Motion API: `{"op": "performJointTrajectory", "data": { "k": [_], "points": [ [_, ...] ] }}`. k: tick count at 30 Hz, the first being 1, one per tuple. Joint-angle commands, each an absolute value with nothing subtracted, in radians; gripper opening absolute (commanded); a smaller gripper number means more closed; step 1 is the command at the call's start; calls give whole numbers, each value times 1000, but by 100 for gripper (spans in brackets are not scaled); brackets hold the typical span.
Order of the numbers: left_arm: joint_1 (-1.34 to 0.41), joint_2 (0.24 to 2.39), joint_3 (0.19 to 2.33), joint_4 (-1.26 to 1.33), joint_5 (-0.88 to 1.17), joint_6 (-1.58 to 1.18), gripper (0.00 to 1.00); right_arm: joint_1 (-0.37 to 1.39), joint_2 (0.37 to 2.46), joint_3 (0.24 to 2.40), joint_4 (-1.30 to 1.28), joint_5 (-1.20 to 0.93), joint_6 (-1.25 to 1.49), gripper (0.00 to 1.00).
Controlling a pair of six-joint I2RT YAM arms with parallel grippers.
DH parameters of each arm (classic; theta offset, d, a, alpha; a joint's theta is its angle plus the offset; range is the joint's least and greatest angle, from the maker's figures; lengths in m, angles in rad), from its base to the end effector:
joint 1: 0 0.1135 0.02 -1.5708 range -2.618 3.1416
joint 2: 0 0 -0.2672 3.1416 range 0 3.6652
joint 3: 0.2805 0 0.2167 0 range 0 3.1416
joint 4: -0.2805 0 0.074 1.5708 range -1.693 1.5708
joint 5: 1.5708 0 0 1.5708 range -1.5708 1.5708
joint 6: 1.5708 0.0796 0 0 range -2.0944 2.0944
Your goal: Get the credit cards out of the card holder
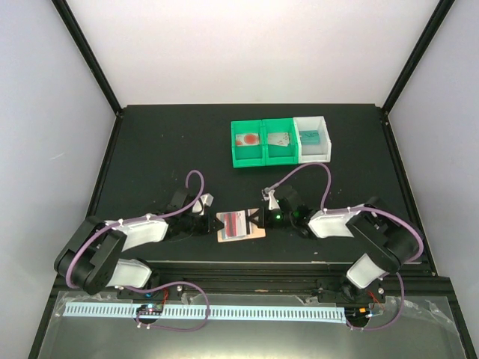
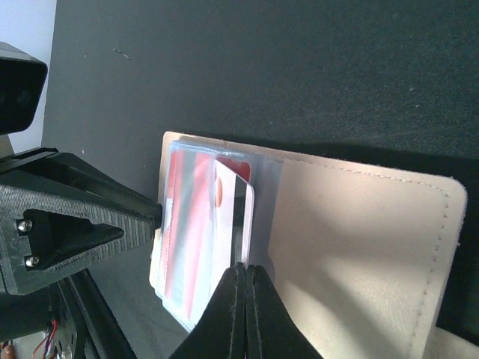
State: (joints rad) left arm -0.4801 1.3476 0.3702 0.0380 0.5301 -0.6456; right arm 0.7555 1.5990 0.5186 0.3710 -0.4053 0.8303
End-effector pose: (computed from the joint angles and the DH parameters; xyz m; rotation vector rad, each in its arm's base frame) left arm 0.1688 -0.1333 0.1198 0.0153 2.6904 -1.0823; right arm 0.1897 0.2218 0.1293 -0.1451 2.5548 1.2012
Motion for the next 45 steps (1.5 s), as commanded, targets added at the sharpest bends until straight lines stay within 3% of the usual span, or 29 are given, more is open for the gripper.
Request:
{"op": "performJointTrajectory", "data": {
  "k": [1, 10, 16, 21, 26, 37, 45],
  "points": [
    [-485, 1291, 413, -17, 516, -644, 20, 746, 1552, 509, 303, -355, 788, 1],
    [-486, 1117, 509, -164, 474, -613, 39, 744, 1417, 504, 205, -316, 830, 1],
    [-506, 966, 525, -196, 402, -562, 40, 745, 1303, 549, 67, -320, 905, 1],
    [-667, 742, 482, -135, 125, -378, 41, 745, 1233, 561, 42, -339, 974, 1],
    [-815, 595, 391, 5, 38, -196, 46, 746, 1178, 558, 94, -411, 1068, 1],
    [-1213, 692, 473, 6, -274, 223, 52, 745, 1071, 629, 4, -464, 1223, 1],
    [-1381, 847, 483, 89, -568, 434, 53, 745, 1022, 626, 3, -462, 1263, 1]
  ]
}}
